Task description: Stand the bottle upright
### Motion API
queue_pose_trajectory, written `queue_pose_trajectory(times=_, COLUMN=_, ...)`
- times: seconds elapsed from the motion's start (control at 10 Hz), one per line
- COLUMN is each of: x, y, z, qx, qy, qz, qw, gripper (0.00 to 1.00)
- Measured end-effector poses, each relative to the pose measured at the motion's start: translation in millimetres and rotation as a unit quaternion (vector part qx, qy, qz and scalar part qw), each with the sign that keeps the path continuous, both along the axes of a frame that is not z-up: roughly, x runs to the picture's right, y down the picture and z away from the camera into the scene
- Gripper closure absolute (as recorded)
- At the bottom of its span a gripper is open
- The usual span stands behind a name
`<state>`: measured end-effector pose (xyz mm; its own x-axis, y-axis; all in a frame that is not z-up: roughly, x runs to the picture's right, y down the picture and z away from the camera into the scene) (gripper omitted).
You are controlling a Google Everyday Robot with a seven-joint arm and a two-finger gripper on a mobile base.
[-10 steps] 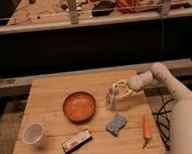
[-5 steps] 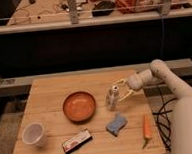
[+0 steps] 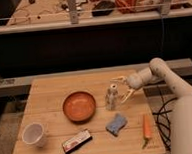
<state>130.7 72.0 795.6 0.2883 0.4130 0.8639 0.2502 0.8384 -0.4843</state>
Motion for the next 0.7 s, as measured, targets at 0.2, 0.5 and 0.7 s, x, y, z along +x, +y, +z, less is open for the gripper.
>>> queue_pose_trajectory(times=0.2, x=0.4, y=-0.1, z=0.1, qx=0.001, qy=-0.002, qz=0.001, qw=1.0000, gripper=0.20)
queue_pose_trajectory(times=0.5, x=2.5, y=0.2, z=0.9, qx=0.002, qy=-0.006, qz=0.007, qw=1.0000, gripper=0.20)
queue_pose_trajectory(times=0.7, x=4.1, y=0.3, z=1.2, qx=0.002, qy=-0.011, qz=0.014, qw=0.9998, gripper=0.20)
